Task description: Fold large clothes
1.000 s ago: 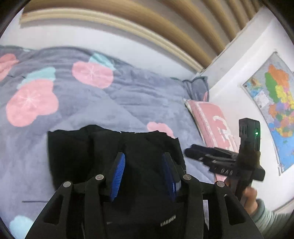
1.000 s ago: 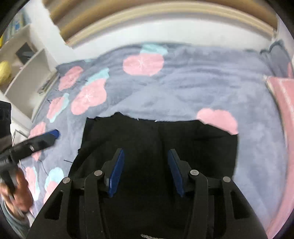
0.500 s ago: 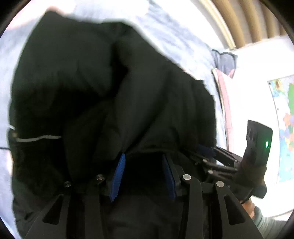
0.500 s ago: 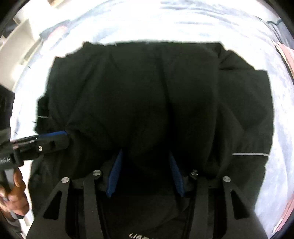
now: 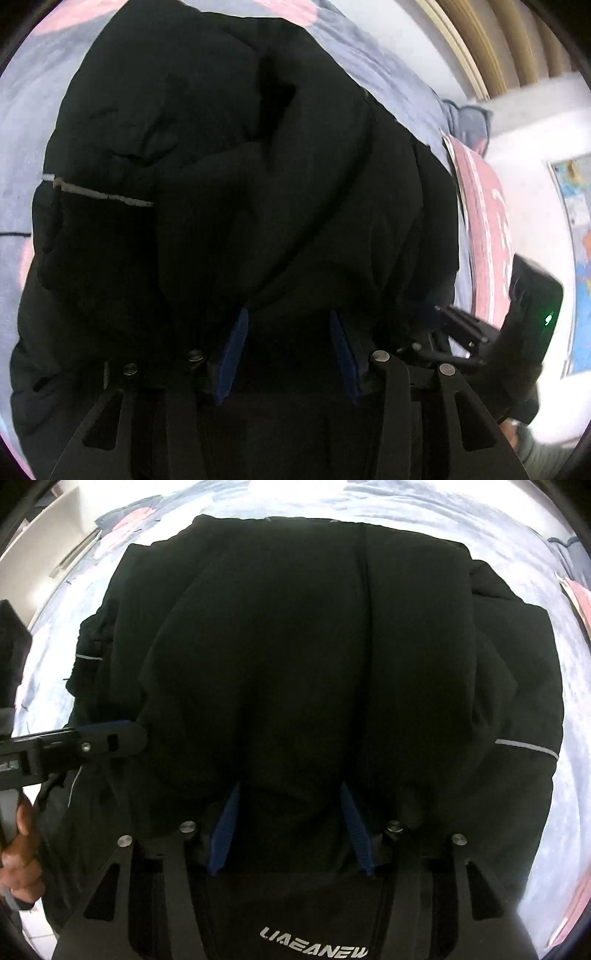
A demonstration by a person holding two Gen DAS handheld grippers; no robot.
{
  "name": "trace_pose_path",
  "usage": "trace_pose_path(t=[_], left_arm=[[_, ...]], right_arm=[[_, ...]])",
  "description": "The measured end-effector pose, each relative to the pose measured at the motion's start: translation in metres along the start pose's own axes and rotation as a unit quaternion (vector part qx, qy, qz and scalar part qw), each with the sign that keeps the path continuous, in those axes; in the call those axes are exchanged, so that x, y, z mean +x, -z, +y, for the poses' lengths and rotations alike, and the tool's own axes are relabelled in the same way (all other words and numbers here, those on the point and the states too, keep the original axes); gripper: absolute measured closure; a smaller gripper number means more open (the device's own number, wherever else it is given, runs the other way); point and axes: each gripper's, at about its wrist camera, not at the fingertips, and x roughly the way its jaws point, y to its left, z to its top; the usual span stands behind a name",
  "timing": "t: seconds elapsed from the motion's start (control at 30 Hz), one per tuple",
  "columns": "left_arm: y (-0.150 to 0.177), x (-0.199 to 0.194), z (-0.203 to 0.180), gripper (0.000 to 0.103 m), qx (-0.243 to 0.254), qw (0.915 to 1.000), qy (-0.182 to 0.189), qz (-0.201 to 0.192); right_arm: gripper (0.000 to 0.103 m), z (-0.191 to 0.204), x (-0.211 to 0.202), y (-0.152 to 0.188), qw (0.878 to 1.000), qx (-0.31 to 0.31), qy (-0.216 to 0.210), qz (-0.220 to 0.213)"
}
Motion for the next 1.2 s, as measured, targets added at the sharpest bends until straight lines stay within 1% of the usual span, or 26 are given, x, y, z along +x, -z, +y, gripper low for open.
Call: trace_pose_path(t=[0.07,0.13,0.2,0.3,0.37,0.47,0.6,0.63,0.67,0.8,0.83,0.93,1.07,1.17,1.2], left_arm=[[0.001,-0.010,-0.008,0.056,0.008,1.0000,0.000,-0.003],[0.007,-0.029,-0.011,0.056,0.019,0.9997,0.008,-0.011],[0.021,-0.055,-0.009,0.056,0.023,0.9995,0.011,-0.018],[0.055,-0.100,-0.003,0.056,0.021,0.9989,0.007,-0.041],[0.078,-0.137,0.008,0.056,0.006,0.9979,0.007,-0.065],[0.113,-0.181,0.035,0.056,-0.018,0.9958,-0.014,-0.089],[0.163,-0.220,0.064,0.056,-0.066,0.9921,-0.030,-0.102],[0.166,-0.222,0.068,0.056,-0.077,0.9913,-0.031,-0.103],[0.177,-0.232,0.085,0.056,-0.088,0.9903,-0.031,-0.103],[0.213,-0.241,0.110,0.056,-0.125,0.9865,-0.024,-0.103],[0.217,-0.241,0.113,0.056,-0.130,0.9862,-0.024,-0.100],[0.229,-0.228,0.130,0.056,-0.145,0.9861,-0.029,-0.077],[0.250,-0.207,0.148,0.056,-0.160,0.9856,-0.043,-0.035],[0.265,-0.198,0.159,0.056,-0.170,0.9837,-0.050,-0.032],[0.270,-0.196,0.165,0.056,-0.180,0.9820,-0.050,-0.030]], right_arm=[[0.047,-0.001,-0.008,-0.002,1.000,0.006,-0.001,0.005],[0.047,-0.001,-0.026,0.000,1.000,0.004,-0.004,-0.001],[0.046,-0.004,-0.047,0.010,1.000,0.002,-0.005,-0.011],[0.045,-0.012,-0.080,0.039,1.000,0.012,-0.008,-0.023],[0.043,-0.021,-0.096,0.062,0.999,0.028,-0.005,-0.022],[0.042,-0.030,-0.112,0.106,0.998,0.058,-0.003,-0.012],[0.042,-0.046,-0.121,0.152,0.995,0.096,-0.001,0.000],[0.042,-0.048,-0.119,0.158,0.994,0.106,-0.002,0.002],[0.042,-0.051,-0.123,0.168,0.993,0.118,-0.004,0.003],[0.042,-0.055,-0.132,0.189,0.990,0.139,-0.001,0.000],[0.042,-0.054,-0.135,0.194,0.990,0.141,0.002,-0.001],[0.042,-0.053,-0.137,0.202,0.989,0.146,0.011,0.005],[0.042,-0.055,-0.134,0.227,0.987,0.159,0.018,0.022],[0.042,-0.057,-0.131,0.244,0.986,0.162,0.032,0.035],[0.042,-0.058,-0.131,0.248,0.985,0.163,0.037,0.038]])
